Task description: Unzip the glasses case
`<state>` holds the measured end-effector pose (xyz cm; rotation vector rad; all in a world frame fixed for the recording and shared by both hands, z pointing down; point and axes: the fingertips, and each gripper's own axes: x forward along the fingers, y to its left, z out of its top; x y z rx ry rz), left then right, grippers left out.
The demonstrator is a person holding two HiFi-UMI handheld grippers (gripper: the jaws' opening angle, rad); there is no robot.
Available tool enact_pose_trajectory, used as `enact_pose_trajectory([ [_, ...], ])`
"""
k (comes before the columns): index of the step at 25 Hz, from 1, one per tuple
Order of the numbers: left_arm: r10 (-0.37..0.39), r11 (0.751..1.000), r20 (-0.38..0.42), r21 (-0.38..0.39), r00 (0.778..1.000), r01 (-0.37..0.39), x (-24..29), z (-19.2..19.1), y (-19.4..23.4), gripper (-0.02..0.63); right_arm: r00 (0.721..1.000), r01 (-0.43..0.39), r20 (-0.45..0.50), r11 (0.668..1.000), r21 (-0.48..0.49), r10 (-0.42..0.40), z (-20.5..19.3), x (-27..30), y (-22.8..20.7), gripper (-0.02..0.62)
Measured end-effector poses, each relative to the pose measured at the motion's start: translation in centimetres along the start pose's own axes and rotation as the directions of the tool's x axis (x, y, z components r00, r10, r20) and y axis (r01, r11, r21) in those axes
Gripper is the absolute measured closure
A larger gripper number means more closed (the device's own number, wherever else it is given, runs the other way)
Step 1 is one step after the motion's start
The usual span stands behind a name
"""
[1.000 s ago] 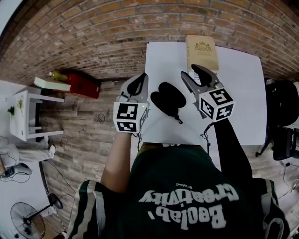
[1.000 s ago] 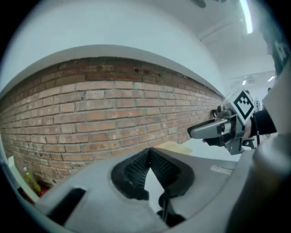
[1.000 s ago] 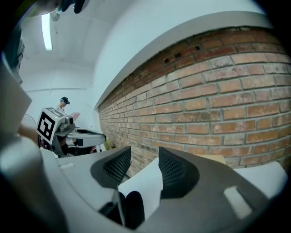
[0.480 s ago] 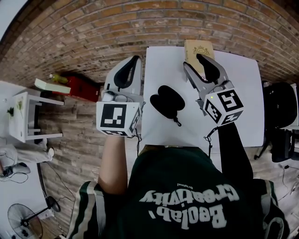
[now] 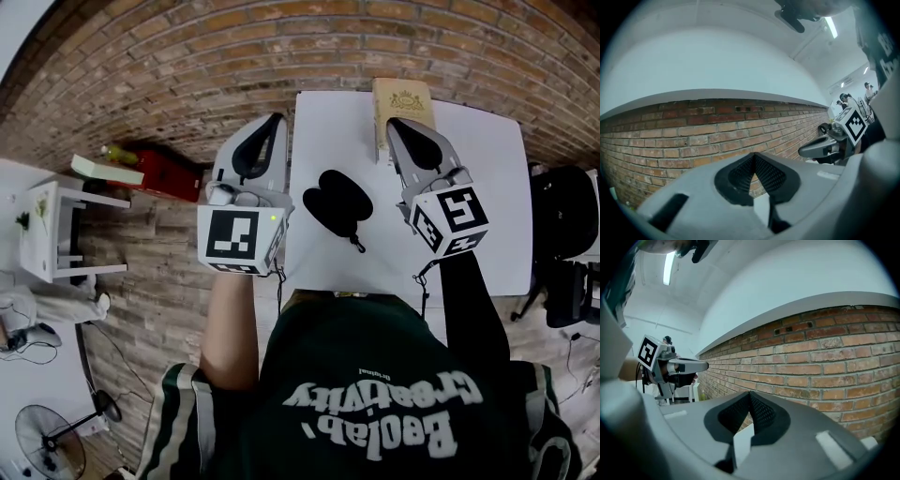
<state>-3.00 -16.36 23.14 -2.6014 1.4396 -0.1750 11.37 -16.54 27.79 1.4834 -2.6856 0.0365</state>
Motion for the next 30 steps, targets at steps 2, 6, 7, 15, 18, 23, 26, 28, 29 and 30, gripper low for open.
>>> enact_pose_trajectory([
  [2,0.001,1.0,0.003,0.001,1.0,-0.001,0.0,0.1,0.0,0.598,1.0,-0.002,0.006,1.0,-0.015,0.002,0.2,-0.2,0.1,0.588],
  [6,-0.003,1.0,0.001,0.002,1.0,0.003,-0.1,0.1,0.1,0.598,1.0,0.007,-0.009,0.997,-0.071,-0.008,0.2,-0.3,0.4,0.588],
  [7,-0.006,1.0,-0.001,0.002,1.0,0.006,-0.1,0.0,0.1,0.598,1.0,0.011,-0.01,0.998,-0.069,-0.012,0.1,-0.3,0.4,0.586],
  [15,-0.051,0.999,0.003,0.006,0.999,0.051,0.2,0.0,0.6,0.598,0.997,0.077,-0.018,0.997,-0.02,-0.078,0.2,-0.5,0.3,0.586],
  [18,-0.07,0.997,0.005,-0.008,0.998,0.07,-0.1,0.0,1.2,0.598,0.995,0.097,-0.015,0.995,-0.025,-0.097,1.1,-0.4,1.0,0.586],
  [23,-0.117,0.993,0.023,-0.027,0.993,0.118,-1.0,0.3,1.8,0.598,0.992,0.124,-0.002,0.992,-0.022,-0.124,2.0,-0.8,2.8,0.586],
  [26,-0.12,0.992,0.028,-0.046,0.992,0.121,-1.8,0.3,2.7,0.598,0.99,0.138,0.002,0.99,-0.011,-0.138,2.0,-1.2,3.9,0.586],
  [28,-0.124,0.991,0.03,-0.047,0.992,0.126,-2.3,0.2,3.0,0.598,0.989,0.148,-0.002,0.989,-0.01,-0.148,1.8,-1.3,4.4,0.586],
  [29,-0.128,0.991,0.031,-0.047,0.991,0.129,-2.5,0.1,3.0,0.598,0.988,0.152,-0.003,0.988,-0.006,-0.152,1.7,-1.4,4.6,0.586],
  [30,-0.131,0.99,0.033,-0.047,0.991,0.133,-2.7,0.0,3.0,0.598,0.988,0.154,-0.005,0.988,-0.002,-0.154,1.6,-1.5,4.8,0.586],
])
